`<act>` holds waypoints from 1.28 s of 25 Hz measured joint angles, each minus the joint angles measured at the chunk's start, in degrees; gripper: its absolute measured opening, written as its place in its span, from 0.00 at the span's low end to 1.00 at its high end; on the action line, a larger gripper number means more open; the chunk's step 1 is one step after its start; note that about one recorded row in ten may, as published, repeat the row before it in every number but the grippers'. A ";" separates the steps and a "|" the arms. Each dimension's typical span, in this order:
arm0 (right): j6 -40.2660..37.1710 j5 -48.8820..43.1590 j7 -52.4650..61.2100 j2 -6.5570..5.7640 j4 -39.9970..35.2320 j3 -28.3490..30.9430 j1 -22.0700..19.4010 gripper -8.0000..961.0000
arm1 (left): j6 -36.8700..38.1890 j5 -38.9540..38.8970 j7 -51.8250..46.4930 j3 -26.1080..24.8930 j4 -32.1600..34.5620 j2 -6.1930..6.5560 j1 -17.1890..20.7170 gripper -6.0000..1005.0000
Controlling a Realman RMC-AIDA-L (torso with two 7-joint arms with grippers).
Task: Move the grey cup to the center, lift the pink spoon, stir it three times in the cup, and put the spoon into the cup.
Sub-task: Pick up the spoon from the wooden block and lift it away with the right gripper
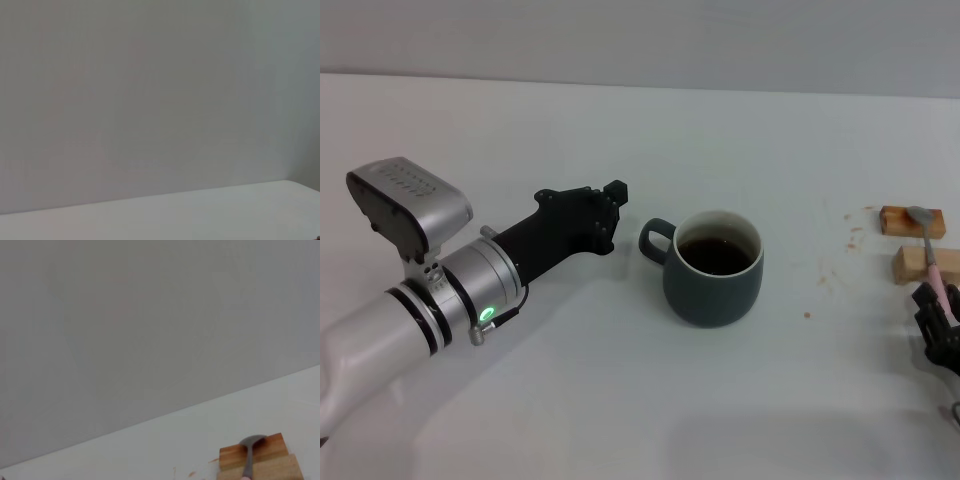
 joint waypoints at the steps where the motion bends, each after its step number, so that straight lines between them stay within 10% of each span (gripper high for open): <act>1: -0.02 0.00 -0.01 0.00 -0.02 -0.08 -0.02 0.43 | 0.00 0.00 -0.07 0.00 0.00 0.00 0.05 0.02; 32: -0.46 0.01 0.08 0.09 -0.04 0.17 -0.60 0.18 | 0.01 0.09 -0.18 0.01 -0.50 0.00 0.94 0.02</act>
